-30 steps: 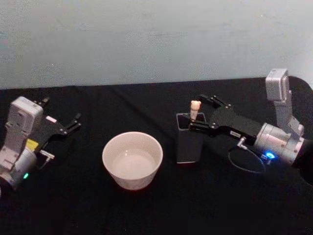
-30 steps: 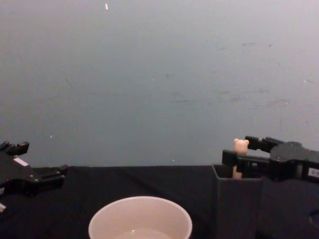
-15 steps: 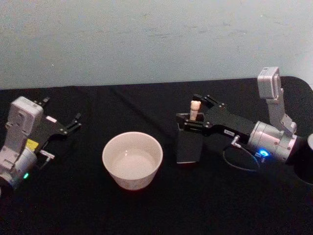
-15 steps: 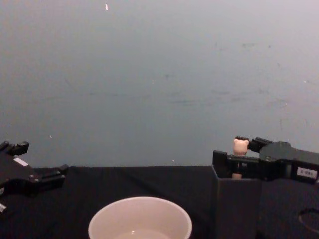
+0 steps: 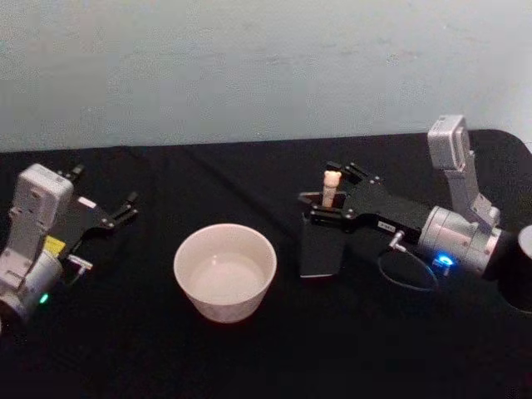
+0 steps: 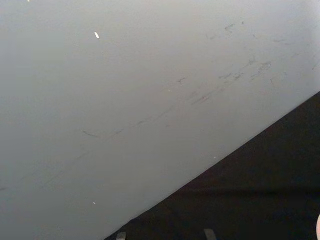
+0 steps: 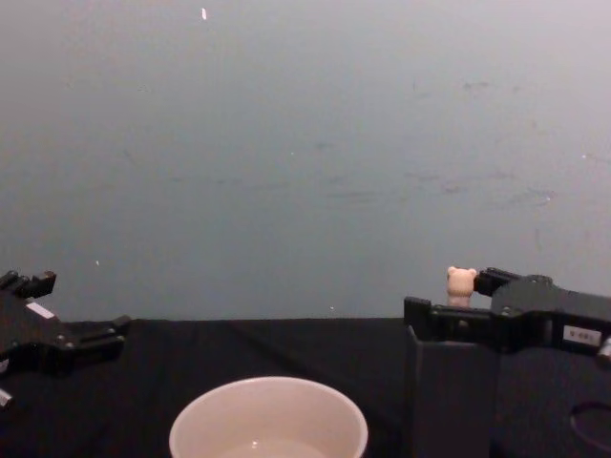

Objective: Pick up the stirring spoon with one hand, stir inside the cup, then place it back in its original position.

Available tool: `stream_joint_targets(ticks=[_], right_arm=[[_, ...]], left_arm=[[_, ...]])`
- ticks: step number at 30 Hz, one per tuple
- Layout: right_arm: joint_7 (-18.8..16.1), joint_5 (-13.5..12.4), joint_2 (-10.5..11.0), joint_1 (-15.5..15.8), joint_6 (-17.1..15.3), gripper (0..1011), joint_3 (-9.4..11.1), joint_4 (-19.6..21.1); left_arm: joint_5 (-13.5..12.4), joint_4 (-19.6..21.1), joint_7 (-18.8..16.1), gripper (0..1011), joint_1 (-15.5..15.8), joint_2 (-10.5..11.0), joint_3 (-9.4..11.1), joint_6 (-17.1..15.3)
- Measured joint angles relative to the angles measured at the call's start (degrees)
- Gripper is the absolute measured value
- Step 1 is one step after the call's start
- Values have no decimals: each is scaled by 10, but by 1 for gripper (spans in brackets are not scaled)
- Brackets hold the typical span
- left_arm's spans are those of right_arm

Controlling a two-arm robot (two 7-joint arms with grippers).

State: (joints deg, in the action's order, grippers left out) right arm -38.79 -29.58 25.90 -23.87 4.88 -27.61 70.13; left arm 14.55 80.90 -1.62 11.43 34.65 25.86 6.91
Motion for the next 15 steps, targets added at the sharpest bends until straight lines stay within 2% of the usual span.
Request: stream_joint_targets(ticks=[15], right_arm=[[3, -3, 1, 6, -2, 1000, 8, 7]], left_arm=[[0, 0, 0, 1001, 0, 0, 0, 0]])
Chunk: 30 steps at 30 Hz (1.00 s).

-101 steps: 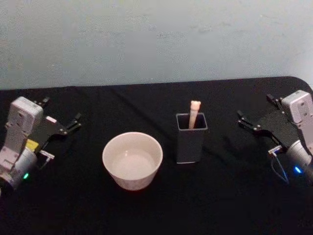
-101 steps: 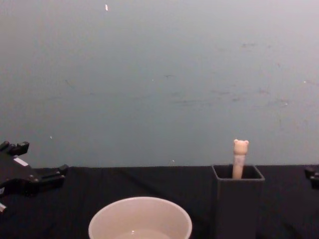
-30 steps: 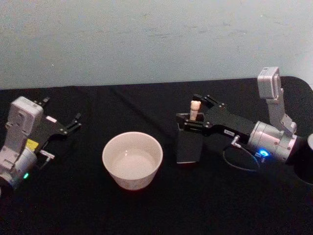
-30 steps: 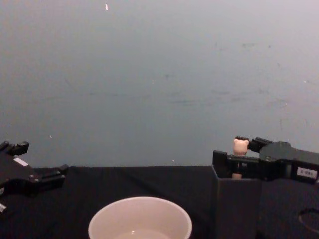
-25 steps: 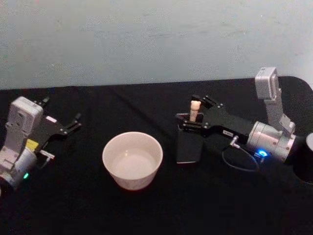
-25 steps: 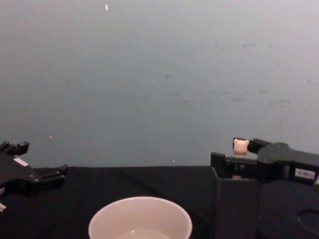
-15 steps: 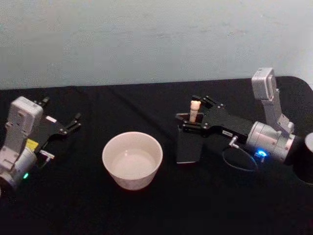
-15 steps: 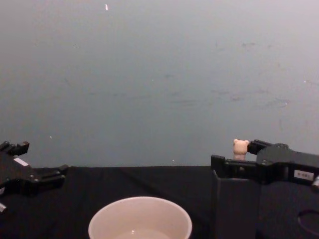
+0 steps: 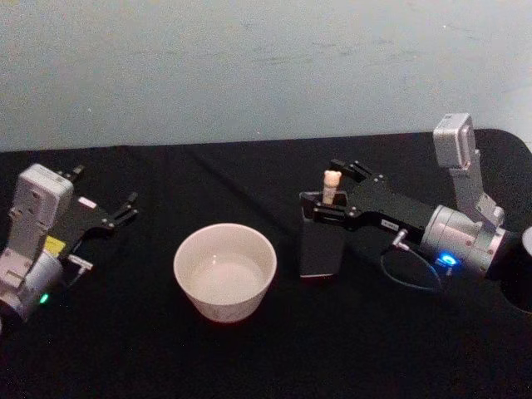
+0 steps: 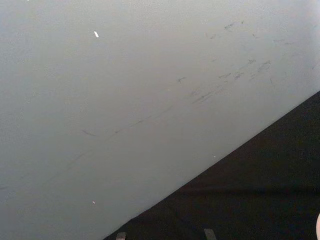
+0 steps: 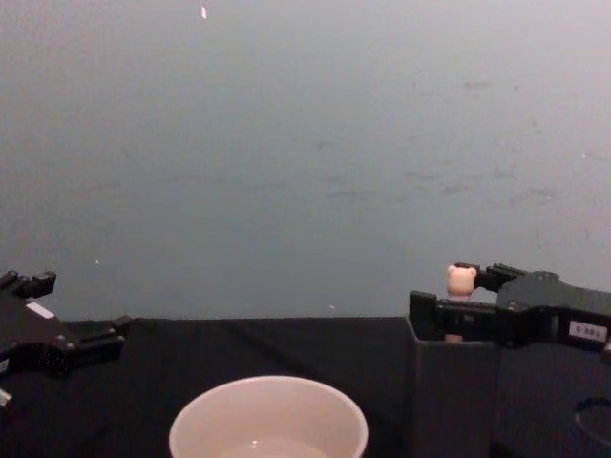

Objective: Pick up the stirring spoon with one hand, stir inside the cup, then place it back in its original position.

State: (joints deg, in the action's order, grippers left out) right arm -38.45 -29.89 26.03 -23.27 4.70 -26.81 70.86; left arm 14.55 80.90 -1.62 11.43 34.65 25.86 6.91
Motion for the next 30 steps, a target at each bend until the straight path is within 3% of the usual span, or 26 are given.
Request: stream_joint_targets(ticks=[14, 22, 30], right_arm=[[0, -1, 0, 0, 0, 991, 0, 0], [0, -1, 0, 0, 0, 809, 0, 0], [0, -1, 0, 0, 0, 531, 0, 0]], left_arm=[[0, 0, 0, 1001, 0, 0, 0, 0], [0, 0, 0, 1001, 0, 0, 0, 0], [0, 0, 0, 1001, 0, 0, 0, 0]])
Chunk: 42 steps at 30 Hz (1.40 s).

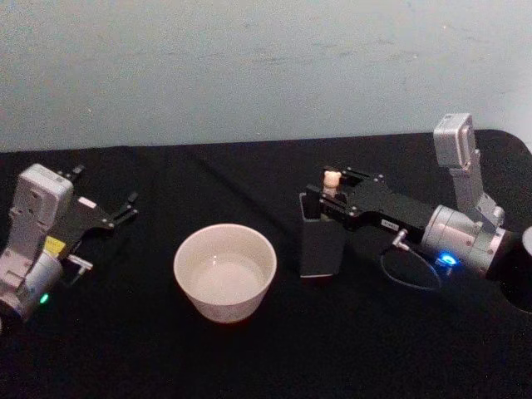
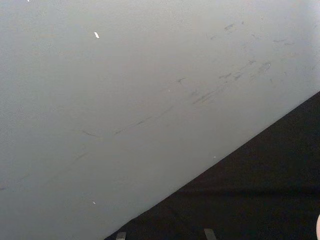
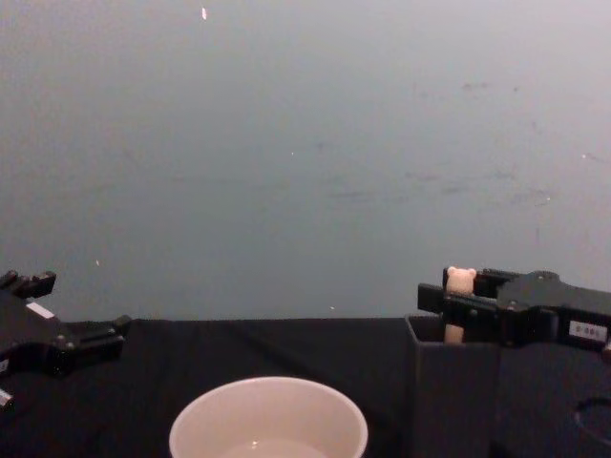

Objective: Pick up the stirring spoon with one hand, stir inside the cup, then place it back in its original position.

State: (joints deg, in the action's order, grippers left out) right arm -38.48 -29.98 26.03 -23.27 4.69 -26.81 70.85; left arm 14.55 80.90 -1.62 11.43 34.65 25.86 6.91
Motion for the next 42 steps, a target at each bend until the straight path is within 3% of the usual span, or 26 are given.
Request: stream_joint_targets(ticks=[10, 24, 42], right_arm=[[0, 0, 0, 0, 0, 222, 0, 0], [0, 0, 0, 1, 1, 215, 0, 2], [14, -27, 15, 25, 16, 215, 36, 83]], left_arm=[[0, 0, 0, 1001, 0, 0, 0, 0], [0, 0, 0, 1001, 0, 0, 0, 0], [0, 0, 0, 1001, 0, 0, 0, 0]])
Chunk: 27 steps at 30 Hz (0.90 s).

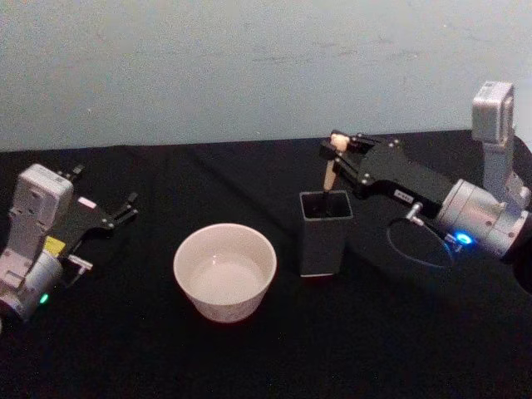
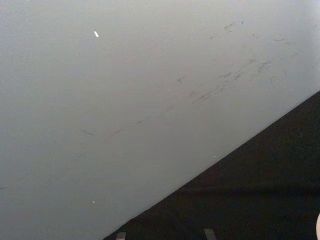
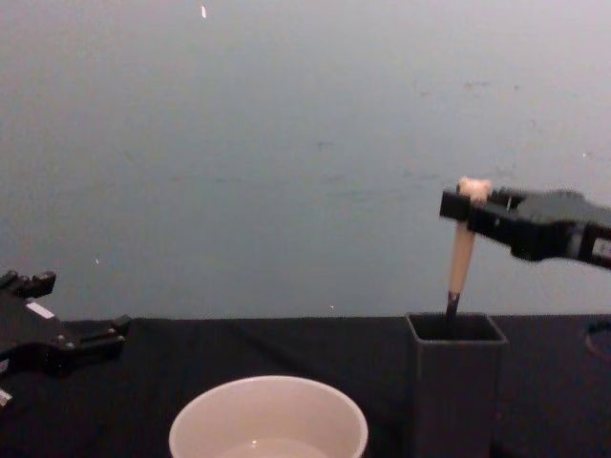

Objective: Pick up the stirring spoon with one hand, stir inside the cup, then place it back in its original position.

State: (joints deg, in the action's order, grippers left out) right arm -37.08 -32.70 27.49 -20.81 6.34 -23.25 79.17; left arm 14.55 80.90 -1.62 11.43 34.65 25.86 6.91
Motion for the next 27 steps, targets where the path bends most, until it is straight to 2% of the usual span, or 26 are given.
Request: stream_joint_targets(ticks=[10, 18, 21, 27], right_arm=[[10, -12, 7, 9, 16, 215, 20, 37], [14, -18, 1, 7, 33, 215, 33, 49], [13, -18, -2, 2, 36, 215, 32, 47], [-5, -17, -17, -17, 42, 215, 14, 34]], left_arm=[[0, 0, 0, 1001, 0, 0, 0, 0], [0, 0, 0, 1002, 0, 0, 0, 0], [0, 0, 0, 1001, 0, 0, 0, 0], [0, 0, 0, 1001, 0, 0, 0, 0]])
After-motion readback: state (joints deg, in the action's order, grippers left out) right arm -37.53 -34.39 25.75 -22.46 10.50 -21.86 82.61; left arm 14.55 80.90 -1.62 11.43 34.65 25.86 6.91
